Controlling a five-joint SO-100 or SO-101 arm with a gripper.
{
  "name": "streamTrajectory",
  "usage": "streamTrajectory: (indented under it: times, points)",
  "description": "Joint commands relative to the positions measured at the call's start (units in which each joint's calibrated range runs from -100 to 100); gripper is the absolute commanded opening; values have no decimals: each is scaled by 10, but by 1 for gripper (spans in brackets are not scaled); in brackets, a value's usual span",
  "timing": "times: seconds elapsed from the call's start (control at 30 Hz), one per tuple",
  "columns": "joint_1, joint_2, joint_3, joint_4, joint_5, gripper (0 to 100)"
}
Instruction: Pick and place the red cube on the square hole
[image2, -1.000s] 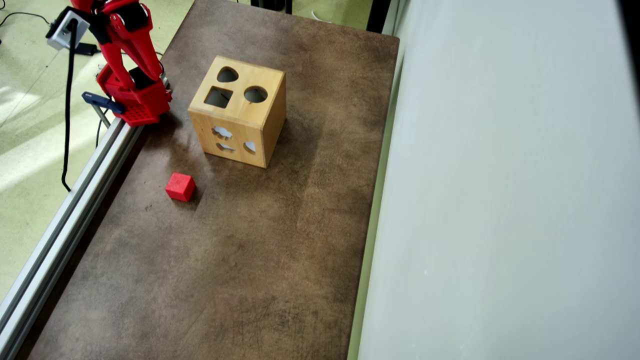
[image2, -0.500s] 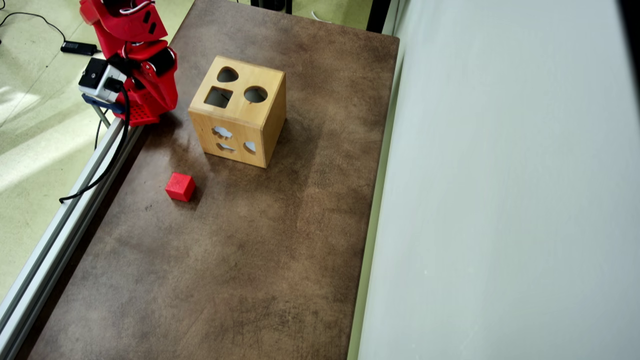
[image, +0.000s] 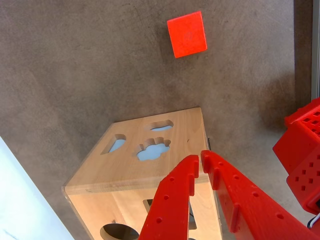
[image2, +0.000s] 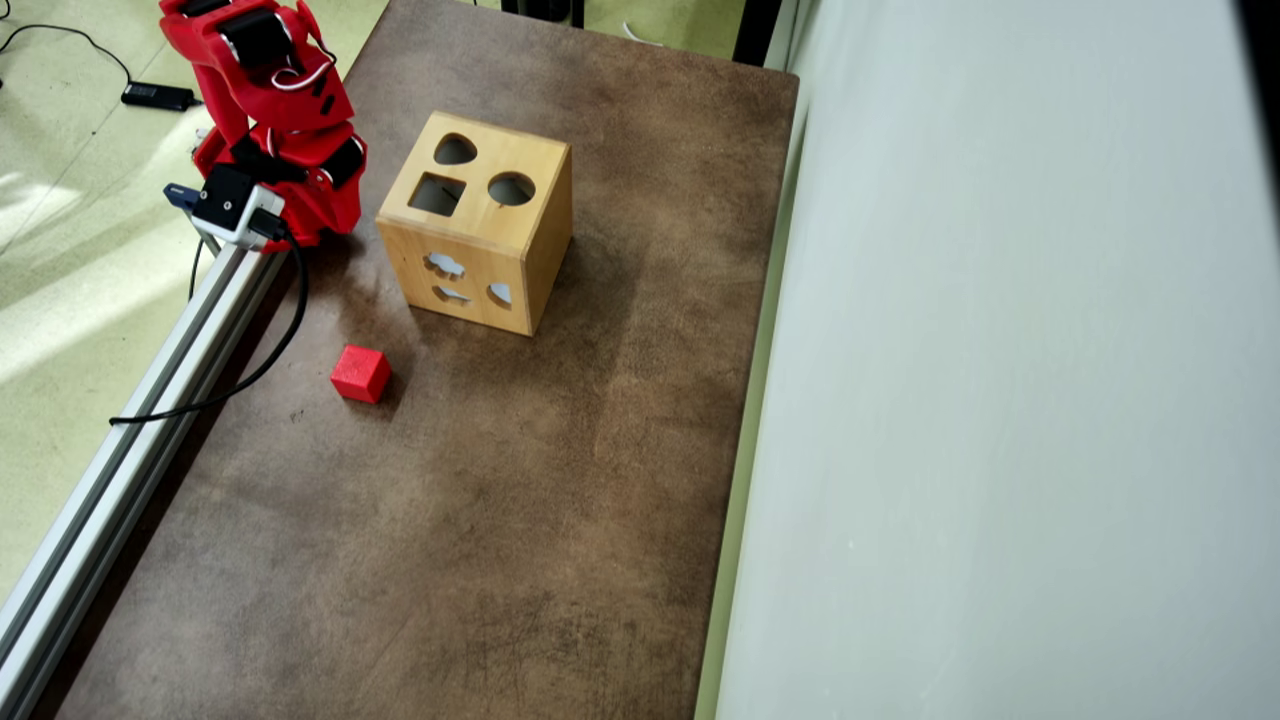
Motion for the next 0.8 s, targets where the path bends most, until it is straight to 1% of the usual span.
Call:
streamTrajectory:
  times: [0.0, 0.5, 0.7, 0.77]
  points:
    - [1, -7, -1, 4, -1, 2]
    - [3, 1, -1, 4, 2, 2]
    - [26, 2, -1, 4, 3, 2]
    - [29, 2, -1, 4, 3, 3]
